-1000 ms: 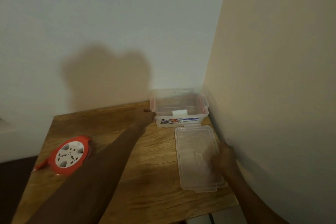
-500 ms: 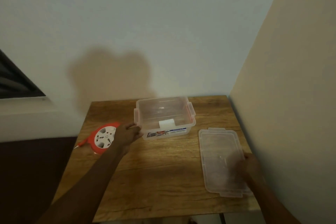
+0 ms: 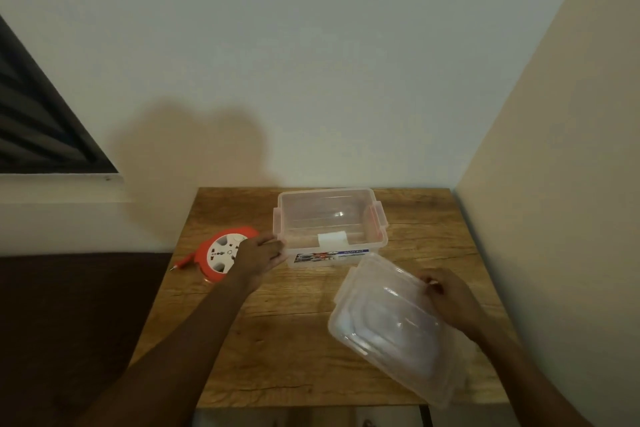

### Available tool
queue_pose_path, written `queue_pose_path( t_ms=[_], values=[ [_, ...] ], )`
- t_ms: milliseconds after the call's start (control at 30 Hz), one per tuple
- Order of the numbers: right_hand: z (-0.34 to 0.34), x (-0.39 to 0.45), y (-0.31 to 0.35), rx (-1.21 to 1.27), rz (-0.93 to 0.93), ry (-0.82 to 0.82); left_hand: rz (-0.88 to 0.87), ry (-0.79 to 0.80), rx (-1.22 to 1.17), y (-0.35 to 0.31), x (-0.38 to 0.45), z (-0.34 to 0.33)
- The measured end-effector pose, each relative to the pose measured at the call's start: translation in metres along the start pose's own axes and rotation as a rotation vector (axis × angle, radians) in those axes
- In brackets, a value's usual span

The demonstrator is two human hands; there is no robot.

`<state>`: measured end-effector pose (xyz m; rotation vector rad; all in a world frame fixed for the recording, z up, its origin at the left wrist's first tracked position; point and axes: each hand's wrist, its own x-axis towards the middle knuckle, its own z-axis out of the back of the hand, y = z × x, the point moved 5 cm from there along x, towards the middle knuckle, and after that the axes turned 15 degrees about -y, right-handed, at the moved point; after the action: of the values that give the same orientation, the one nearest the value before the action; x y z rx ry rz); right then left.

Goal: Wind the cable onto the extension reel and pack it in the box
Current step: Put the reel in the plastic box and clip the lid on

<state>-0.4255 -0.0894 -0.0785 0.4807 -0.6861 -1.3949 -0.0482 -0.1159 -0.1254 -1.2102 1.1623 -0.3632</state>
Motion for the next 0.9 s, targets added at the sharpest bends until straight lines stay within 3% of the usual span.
queue_pose_path(
  t_ms=[200, 433, 900],
  values=[
    [-0.063, 0.024, 0.064, -0.118, 0.229, 0.158, -0.002, 0.009, 0.008, -0.005, -0.004, -0.002],
    [-0.106, 0.033, 0.102, -0.192, 0.288, 0.188, -0.049, -0.019, 0.08, -0.009, -0.005, -0.003],
    [-0.137, 0.022, 0.091, -0.309, 0.285, 0.016, -0.097, -0.078, 0.189, -0.014, -0.004, -0.007]
  ],
)
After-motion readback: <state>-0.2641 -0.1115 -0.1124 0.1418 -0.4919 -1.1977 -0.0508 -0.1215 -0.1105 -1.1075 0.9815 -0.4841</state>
